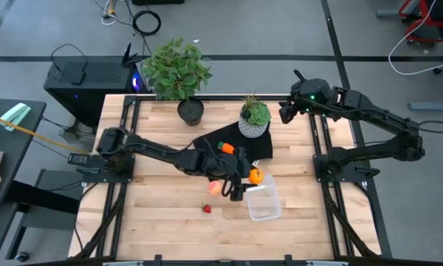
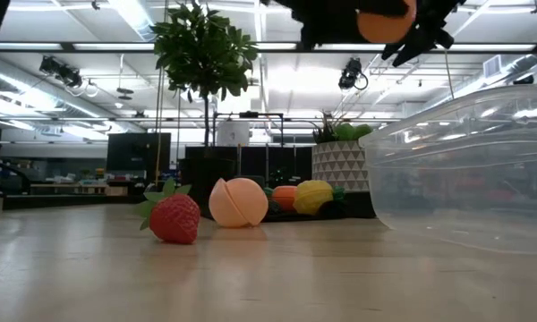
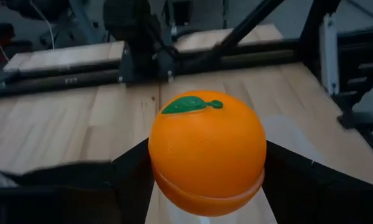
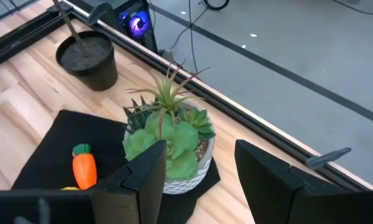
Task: Pick and placing Produce into tupperware
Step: Put the orange into the transparent bin
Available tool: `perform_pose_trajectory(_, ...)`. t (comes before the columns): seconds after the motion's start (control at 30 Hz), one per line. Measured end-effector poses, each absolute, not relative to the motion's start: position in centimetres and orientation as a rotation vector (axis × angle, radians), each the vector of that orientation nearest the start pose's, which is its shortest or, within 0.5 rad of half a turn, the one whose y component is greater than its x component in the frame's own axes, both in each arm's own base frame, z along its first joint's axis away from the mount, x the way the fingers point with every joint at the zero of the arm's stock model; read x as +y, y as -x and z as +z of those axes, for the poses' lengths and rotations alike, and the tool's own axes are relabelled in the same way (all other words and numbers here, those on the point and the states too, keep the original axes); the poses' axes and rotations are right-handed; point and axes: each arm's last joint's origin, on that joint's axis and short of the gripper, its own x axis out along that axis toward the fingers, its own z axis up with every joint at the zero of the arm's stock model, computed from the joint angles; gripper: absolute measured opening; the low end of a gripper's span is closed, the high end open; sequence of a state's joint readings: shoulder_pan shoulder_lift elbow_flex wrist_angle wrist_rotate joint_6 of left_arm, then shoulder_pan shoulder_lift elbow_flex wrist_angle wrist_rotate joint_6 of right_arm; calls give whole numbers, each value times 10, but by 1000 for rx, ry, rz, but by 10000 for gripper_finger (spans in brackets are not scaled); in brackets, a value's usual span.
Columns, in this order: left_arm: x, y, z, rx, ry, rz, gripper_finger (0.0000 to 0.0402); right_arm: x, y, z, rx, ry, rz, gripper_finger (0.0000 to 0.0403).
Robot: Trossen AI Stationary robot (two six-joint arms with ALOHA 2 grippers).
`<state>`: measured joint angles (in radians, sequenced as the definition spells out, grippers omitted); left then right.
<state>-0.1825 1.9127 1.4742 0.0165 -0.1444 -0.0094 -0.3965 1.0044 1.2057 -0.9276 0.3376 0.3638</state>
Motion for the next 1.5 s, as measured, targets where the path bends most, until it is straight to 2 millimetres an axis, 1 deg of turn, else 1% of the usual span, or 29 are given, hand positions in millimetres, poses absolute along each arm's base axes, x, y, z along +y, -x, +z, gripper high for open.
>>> perform_pose_trajectory(0.17,-79,-450,244,415,0,-21,269,-77,-161,371,620,-342,-795,196)
perform_pose_trajectory(0.27,-81,-457,236,428,8,-17,267,-77,-161,370,622,-344,-789,195)
perform_pose_trajectory(0.4,-88,-467,232,416,13,-27,260,-77,-161,370,621,-345,-789,195)
perform_pose_trajectory(0.53,-98,-475,224,424,8,-48,265,-77,-161,370,619,-349,-790,195)
perform_pose_trajectory(0.6,-102,-476,217,446,1,-57,268,-77,-161,370,621,-353,-782,195)
perform_pose_trajectory(0.73,-108,-478,199,521,-82,-59,267,-76,-161,370,622,-358,-771,195)
perform_pose_trajectory(0.77,-109,-480,197,519,-99,-61,265,-76,-161,370,623,-361,-766,195)
perform_pose_trajectory(0.93,-108,-479,196,530,-176,-62,260,-76,-162,370,619,-378,-760,195)
perform_pose_trajectory(1.1,-103,-480,195,542,-198,-54,271,-76,-162,370,618,-392,-748,195)
perform_pose_trajectory(1.37,-92,-476,187,649,-219,-42,262,-75,-162,370,616,-401,-744,195)
perform_pose_trajectory(1.5,-89,-473,185,703,-195,-25,270,-75,-162,370,617,-404,-740,195)
